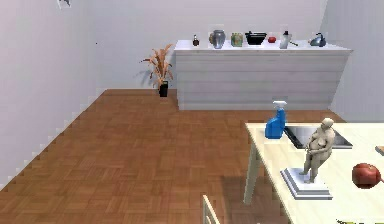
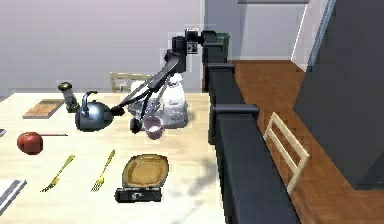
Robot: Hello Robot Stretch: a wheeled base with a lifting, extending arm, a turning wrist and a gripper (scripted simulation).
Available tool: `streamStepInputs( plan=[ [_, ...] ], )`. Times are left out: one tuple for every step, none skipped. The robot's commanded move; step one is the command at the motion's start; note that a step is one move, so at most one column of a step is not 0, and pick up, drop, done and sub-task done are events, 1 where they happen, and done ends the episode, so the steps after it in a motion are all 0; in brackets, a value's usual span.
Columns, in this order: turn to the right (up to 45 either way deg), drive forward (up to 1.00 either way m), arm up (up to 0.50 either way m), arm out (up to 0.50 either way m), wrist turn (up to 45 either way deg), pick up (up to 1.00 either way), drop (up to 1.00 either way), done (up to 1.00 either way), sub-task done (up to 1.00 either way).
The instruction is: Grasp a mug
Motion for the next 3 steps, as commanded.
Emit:
streamStepInputs(
  plan=[
    [0.0,0.00,0.00,0.00,45.0,0.00,0.00,0.00,0.00],
    [0.0,0.00,0.00,0.00,45.0,0.00,0.00,0.00,0.00],
    [0.0,0.00,0.00,0.00,3.0,0.00,0.00,0.00,0.00]
  ],
)
